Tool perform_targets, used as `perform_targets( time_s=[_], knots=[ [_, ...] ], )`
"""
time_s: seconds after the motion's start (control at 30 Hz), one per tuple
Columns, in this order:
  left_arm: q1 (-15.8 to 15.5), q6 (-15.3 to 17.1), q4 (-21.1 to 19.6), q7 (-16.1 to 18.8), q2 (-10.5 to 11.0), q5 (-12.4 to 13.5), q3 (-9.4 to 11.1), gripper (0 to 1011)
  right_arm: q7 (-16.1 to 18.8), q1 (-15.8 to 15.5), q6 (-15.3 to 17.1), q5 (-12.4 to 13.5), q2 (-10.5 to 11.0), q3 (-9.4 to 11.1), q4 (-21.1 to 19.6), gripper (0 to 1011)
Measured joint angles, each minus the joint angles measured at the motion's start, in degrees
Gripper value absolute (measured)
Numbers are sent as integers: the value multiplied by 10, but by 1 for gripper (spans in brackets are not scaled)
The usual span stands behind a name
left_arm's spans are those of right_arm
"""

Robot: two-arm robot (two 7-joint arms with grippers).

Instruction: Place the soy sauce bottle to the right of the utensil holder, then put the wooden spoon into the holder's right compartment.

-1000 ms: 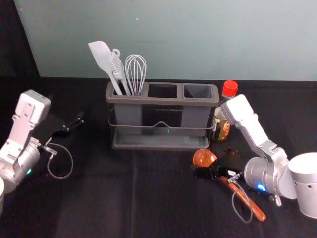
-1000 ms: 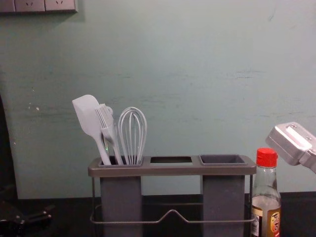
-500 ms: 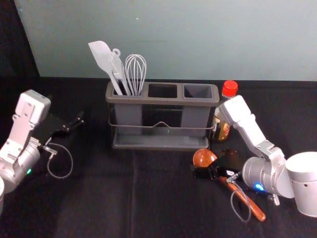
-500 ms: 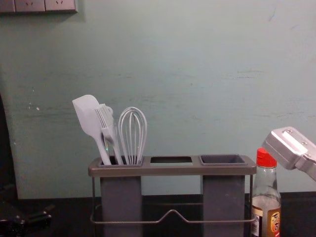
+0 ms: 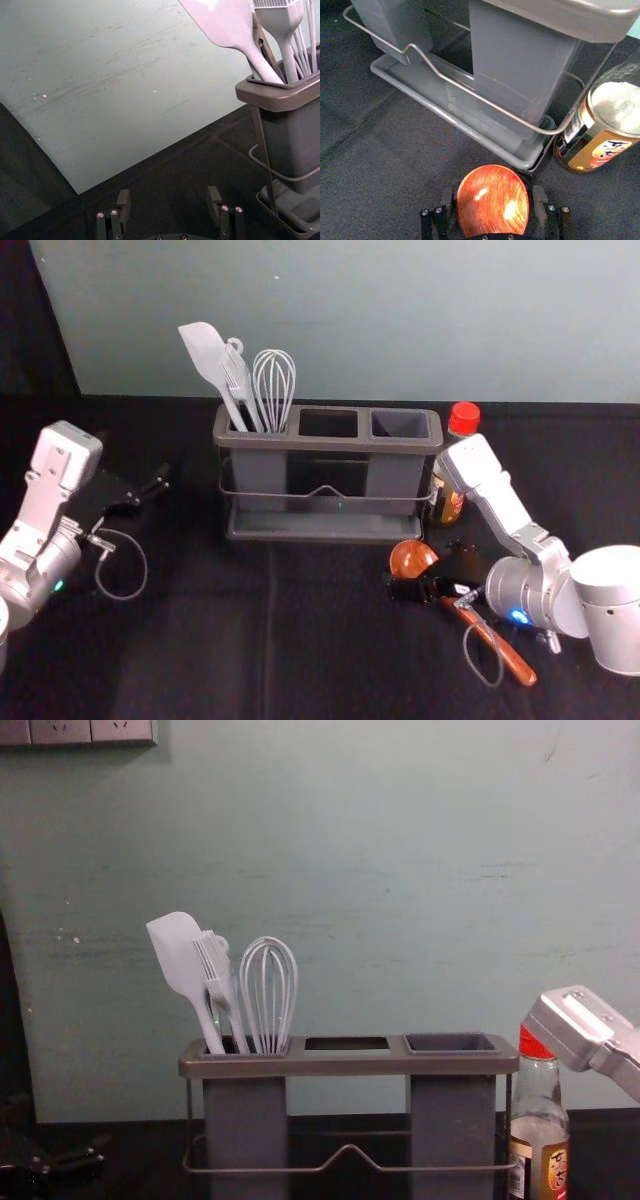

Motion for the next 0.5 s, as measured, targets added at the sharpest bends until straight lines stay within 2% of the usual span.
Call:
perform_targets(
  time_s=[0.5],
  knots=[
    [0, 0, 0, 0, 0, 0, 0, 1005, 6, 3, -5, -8, -5, 1, 7, 1002]
  ],
)
